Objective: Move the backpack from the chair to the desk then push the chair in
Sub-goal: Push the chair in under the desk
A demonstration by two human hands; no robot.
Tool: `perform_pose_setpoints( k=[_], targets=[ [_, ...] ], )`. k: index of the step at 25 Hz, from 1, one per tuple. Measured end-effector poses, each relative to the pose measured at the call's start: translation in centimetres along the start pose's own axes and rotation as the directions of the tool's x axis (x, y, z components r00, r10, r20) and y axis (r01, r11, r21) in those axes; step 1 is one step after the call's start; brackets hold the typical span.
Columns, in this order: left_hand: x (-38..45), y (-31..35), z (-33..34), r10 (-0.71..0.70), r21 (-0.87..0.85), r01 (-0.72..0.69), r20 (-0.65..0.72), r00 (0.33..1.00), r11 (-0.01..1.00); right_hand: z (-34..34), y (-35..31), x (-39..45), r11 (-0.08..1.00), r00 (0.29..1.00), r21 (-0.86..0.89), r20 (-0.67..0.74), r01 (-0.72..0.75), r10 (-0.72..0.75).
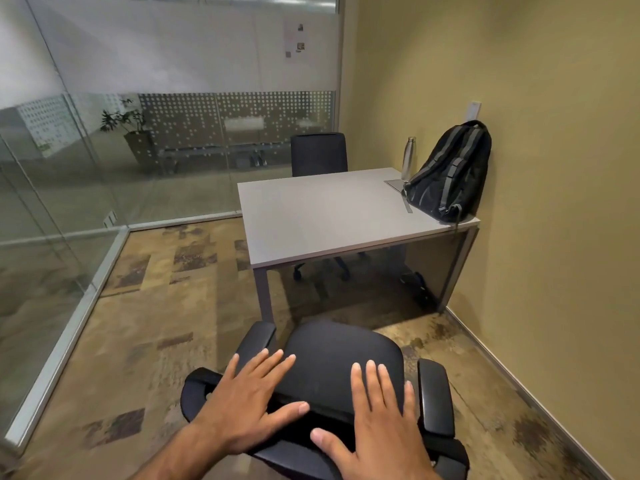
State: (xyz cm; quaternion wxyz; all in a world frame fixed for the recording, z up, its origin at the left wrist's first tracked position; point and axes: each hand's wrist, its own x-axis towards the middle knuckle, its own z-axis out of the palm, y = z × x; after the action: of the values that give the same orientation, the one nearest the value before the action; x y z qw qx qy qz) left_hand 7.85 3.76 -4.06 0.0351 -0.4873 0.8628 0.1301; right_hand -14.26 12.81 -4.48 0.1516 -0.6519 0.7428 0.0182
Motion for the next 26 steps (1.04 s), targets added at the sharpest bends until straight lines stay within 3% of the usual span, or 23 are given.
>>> perform_pose_setpoints(
  k=[7,14,26],
  targets=[
    [-0.6,-0.6,0.2,0.14,-0.092,-0.152,-0.127,0.982,0.984,0.7,0.3,-0.3,0.989,0.989,0.01,0.002,-0.15,0.15],
    [0.3,0.5,0.5,0.188,-0.108,-0.214,-0.216,0.958,0.971,0.5,1.8,-0.4,0.984,0.984,0.024,0.019,-0.177,0.177],
    [6.6,5.5,0.3,0.157,-0.085,-0.172,-0.162,0.974,0.981,-1.9,8.4,2.5,0.983,0.987,0.088,-0.017,-0.159,0.161]
  ],
)
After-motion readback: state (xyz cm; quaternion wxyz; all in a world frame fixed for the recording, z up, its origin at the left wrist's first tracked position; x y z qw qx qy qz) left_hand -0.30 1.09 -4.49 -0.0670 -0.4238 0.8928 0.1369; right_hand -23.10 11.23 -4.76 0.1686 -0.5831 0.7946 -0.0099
